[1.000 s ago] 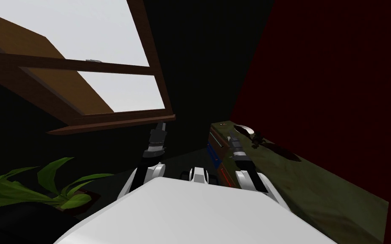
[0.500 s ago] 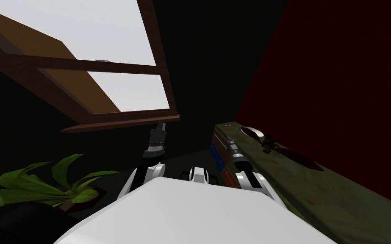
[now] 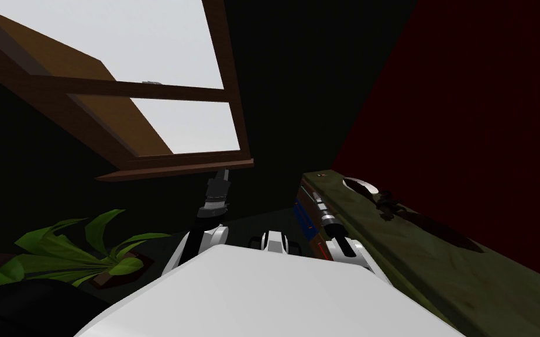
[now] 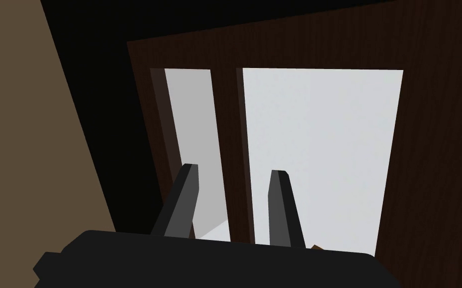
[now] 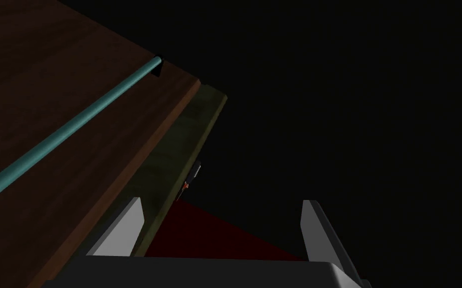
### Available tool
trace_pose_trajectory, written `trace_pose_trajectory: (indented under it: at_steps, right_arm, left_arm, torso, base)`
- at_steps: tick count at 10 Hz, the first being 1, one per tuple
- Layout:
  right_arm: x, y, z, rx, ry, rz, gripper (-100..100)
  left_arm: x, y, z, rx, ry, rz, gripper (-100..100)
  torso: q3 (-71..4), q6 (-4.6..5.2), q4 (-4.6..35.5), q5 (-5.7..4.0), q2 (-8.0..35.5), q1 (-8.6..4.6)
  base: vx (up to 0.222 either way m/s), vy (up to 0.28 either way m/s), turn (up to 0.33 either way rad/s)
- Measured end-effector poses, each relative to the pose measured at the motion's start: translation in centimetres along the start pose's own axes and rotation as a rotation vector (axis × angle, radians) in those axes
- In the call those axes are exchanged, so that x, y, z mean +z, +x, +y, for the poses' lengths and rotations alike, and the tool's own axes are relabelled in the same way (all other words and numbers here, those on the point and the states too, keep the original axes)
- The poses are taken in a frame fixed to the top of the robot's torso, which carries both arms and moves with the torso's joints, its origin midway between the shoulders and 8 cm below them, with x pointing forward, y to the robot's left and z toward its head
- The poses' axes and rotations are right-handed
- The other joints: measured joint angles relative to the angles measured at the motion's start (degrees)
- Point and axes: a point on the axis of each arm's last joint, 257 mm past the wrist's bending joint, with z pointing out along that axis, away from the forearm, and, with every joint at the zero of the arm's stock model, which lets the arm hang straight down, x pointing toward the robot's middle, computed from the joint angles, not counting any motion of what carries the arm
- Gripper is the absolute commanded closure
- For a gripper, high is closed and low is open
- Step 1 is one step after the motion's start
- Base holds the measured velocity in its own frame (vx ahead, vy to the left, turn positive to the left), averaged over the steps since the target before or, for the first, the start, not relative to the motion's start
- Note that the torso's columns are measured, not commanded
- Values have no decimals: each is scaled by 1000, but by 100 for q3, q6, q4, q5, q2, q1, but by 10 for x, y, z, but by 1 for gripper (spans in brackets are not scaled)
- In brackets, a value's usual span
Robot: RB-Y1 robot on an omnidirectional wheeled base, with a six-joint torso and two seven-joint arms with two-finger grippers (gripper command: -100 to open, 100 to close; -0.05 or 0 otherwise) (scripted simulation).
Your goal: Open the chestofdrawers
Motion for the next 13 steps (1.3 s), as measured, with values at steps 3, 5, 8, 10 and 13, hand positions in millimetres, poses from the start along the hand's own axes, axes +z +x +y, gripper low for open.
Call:
trace_pose_trajectory:
  at_steps: [3,5,8,10,13]
  right_arm:
    - [-1,-6,-46,-74,116,9,-100]
    - [-1,-7,-81,-131,204,13,-100]
    - [-10,-14,-128,-215,329,17,-100]
    - [-14,-24,-153,-267,404,14,-100]
    - [-33,-36,-198,-336,522,14,-100]
  left_arm:
    - [0,0,0,0,0,0,0]
    - [0,0,0,0,0,0,0]
    - [0,0,0,0,0,0,0]
    - [0,0,0,0,0,0,0]
    - [0,0,0,0,0,0,0]
  torso:
    - [-1,-3,-1,-1,-3,5]
    - [-1,0,-1,3,-2,10]
    - [0,-4,0,-5,-2,-7]
    - [-1,-5,0,1,-4,11]
    - [0,-2,0,-1,-1,2]
  base:
    - [42,83,101]
    - [46,107,70]
    - [43,61,60]
    - [42,75,79]
    - [41,70,77]
